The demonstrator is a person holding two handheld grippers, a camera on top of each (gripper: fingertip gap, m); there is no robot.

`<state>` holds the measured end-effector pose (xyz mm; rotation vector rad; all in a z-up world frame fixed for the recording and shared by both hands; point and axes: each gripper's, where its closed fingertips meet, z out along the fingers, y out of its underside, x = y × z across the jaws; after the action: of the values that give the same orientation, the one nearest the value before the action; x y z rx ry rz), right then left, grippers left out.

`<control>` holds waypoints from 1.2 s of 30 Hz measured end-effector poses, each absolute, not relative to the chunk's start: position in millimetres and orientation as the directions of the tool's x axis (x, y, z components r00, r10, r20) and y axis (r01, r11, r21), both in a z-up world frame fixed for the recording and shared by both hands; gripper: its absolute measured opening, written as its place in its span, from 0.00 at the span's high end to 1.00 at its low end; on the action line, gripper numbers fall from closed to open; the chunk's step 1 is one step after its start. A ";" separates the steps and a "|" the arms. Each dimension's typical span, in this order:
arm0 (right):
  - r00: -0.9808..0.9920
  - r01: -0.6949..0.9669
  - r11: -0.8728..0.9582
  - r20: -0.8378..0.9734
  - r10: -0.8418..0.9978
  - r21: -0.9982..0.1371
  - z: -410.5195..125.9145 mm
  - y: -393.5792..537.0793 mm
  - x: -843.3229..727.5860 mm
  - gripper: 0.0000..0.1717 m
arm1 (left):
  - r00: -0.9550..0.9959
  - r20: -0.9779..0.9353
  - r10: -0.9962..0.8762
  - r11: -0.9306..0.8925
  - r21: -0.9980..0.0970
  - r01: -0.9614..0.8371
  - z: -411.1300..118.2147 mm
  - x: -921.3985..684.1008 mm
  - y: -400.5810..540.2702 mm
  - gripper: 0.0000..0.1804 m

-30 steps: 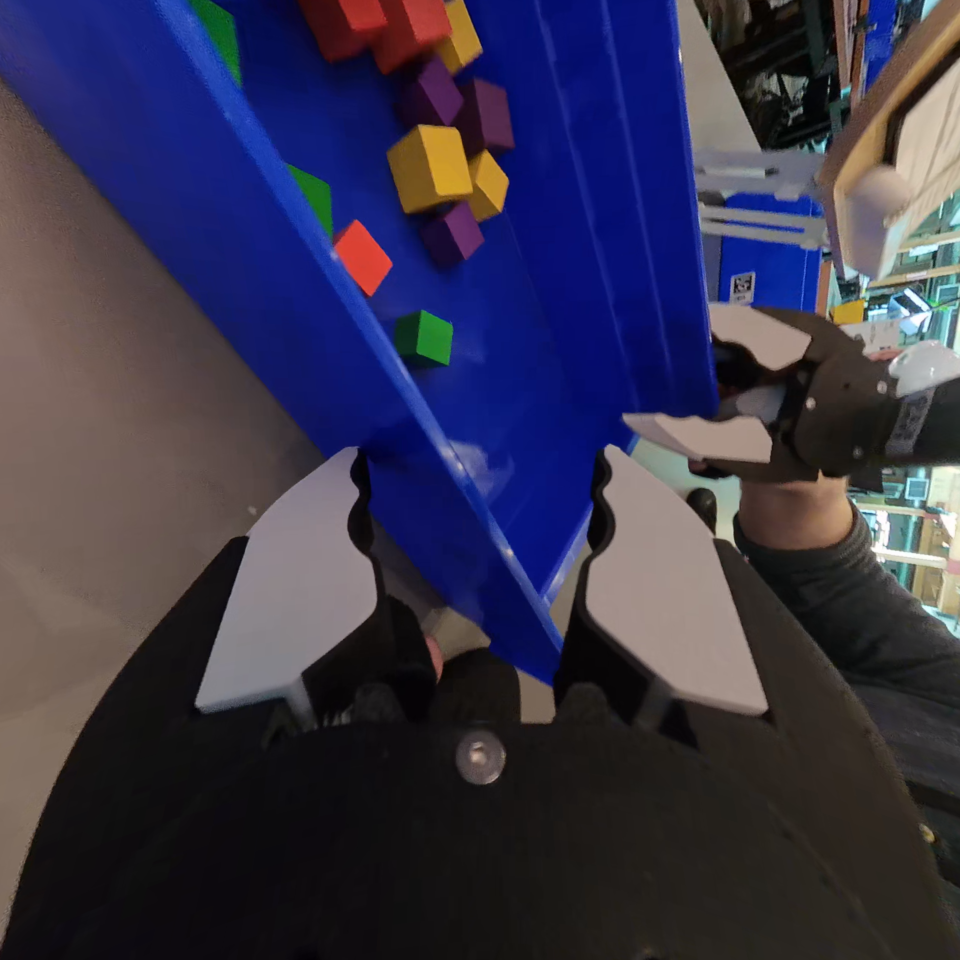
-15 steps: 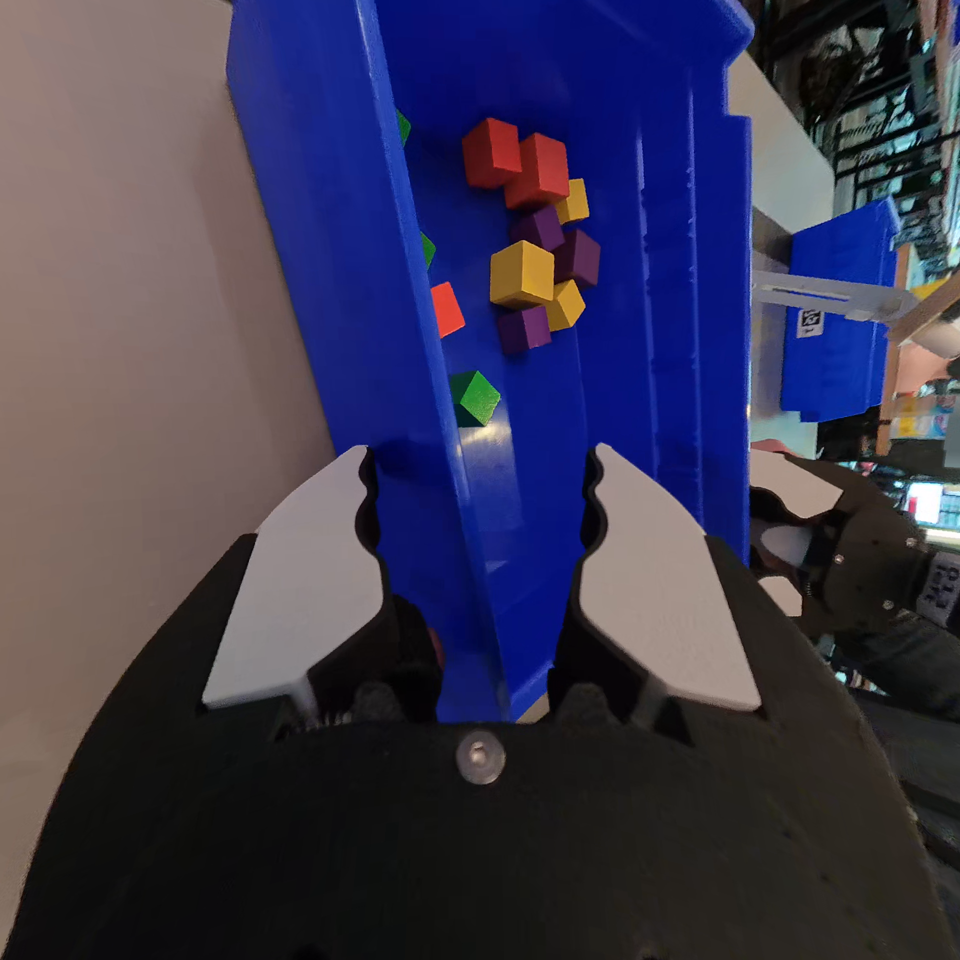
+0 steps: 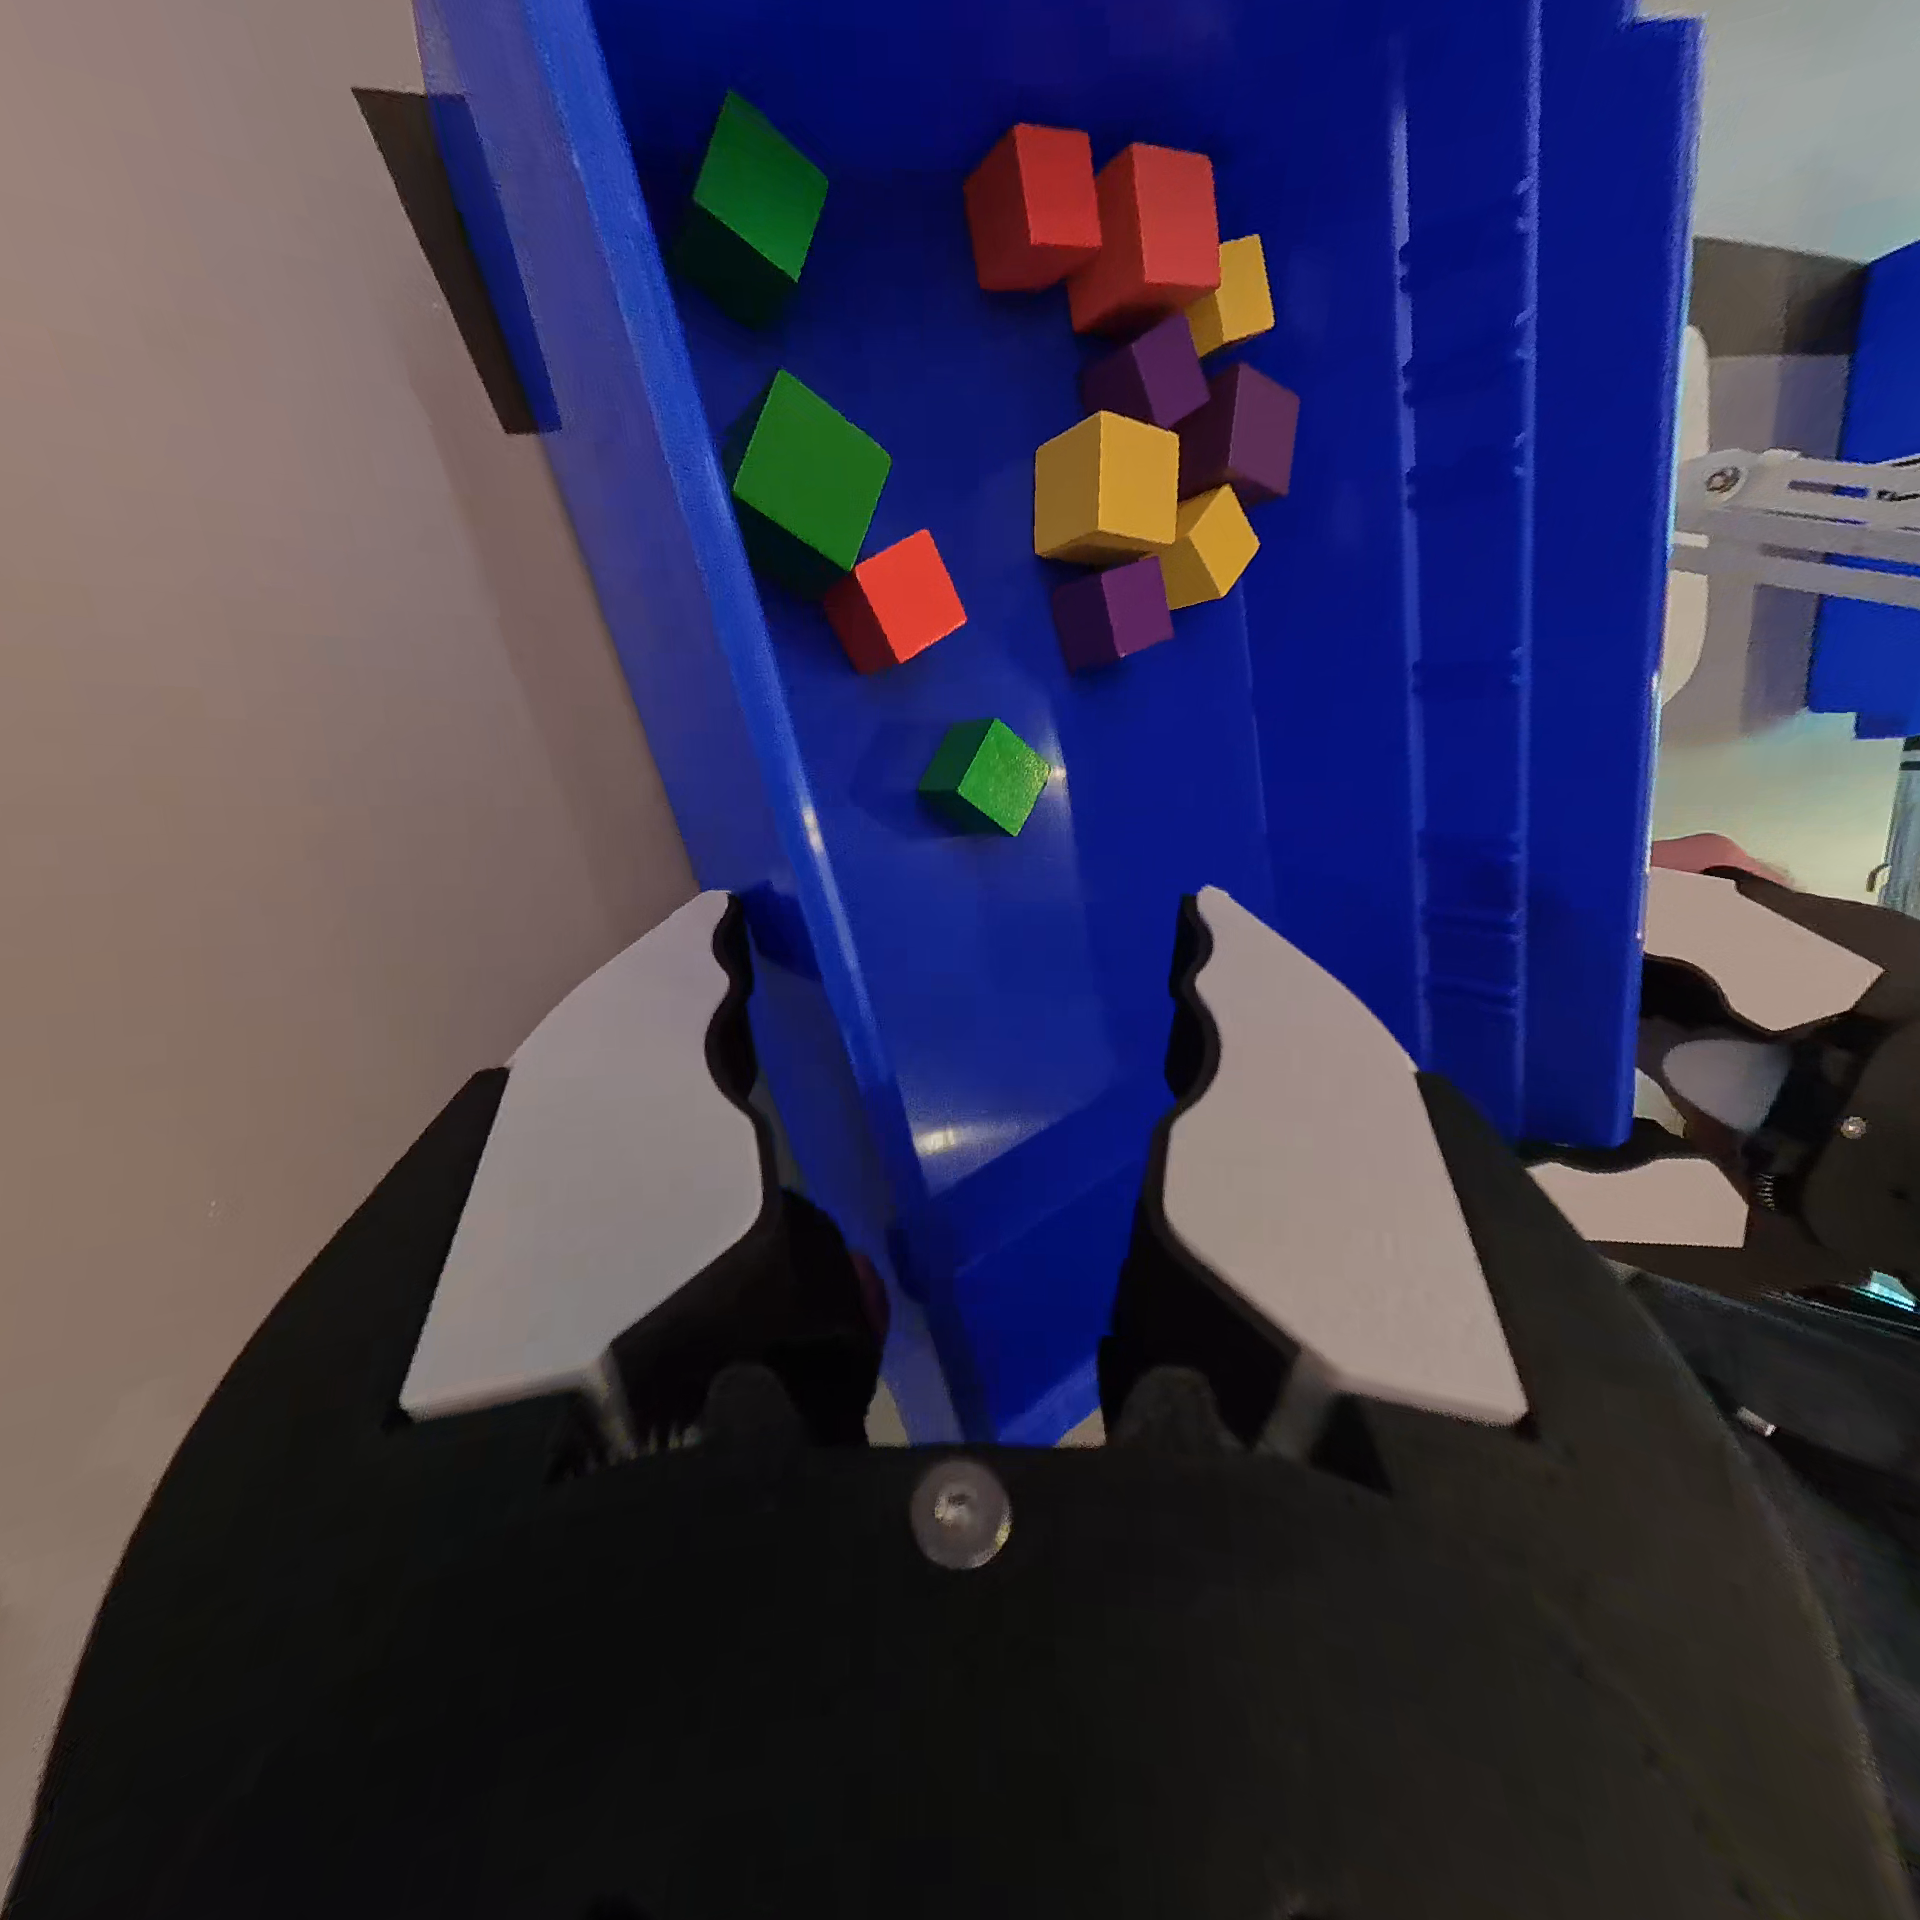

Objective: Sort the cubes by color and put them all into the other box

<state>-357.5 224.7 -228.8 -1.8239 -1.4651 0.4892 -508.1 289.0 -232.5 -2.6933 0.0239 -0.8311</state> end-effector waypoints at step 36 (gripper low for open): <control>-0.080 0.410 0.220 0.205 0.975 -0.885 -112.6 190.7 -125.1 0.83 | 0.879 0.270 -0.393 -0.477 -0.877 0.055 -124.9 -432.8 365.5 0.63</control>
<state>-125.1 190.7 -112.6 -1.3218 -1.6387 0.8324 -432.8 365.5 -124.9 -2.0059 0.2458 -0.5410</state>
